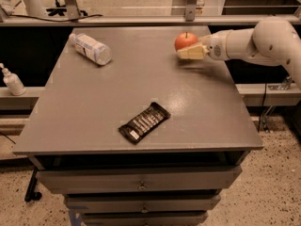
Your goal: Move apple near rxbar chocolate
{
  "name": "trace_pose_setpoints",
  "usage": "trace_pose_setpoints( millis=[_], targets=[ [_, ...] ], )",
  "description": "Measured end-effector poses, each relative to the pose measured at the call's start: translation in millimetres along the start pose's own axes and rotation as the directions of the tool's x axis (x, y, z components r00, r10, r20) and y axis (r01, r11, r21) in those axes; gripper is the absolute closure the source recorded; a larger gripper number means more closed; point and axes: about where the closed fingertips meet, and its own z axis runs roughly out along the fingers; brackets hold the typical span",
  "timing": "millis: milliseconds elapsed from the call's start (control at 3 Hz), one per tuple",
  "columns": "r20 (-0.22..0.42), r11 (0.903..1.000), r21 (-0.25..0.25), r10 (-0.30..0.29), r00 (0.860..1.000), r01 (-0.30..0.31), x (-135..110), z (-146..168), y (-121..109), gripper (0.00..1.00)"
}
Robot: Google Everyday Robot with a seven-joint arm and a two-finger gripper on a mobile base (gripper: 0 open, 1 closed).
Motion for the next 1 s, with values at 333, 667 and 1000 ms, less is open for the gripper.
trace_pose_setpoints(
  millis=[333,667,1000],
  targets=[
    [0.005,0.9970,-0.072,-0.027,1.000,0.027,-5.0,-32.8,42.0,1.00],
    [0.008,0.9903,-0.132,-0.043,0.999,0.044,-5.6,-66.5,85.6,1.00],
    [-0.004,0.9798,-0.200,0.000,1.000,0.000,17.7,-106.9,138.5,1.00]
  ],
)
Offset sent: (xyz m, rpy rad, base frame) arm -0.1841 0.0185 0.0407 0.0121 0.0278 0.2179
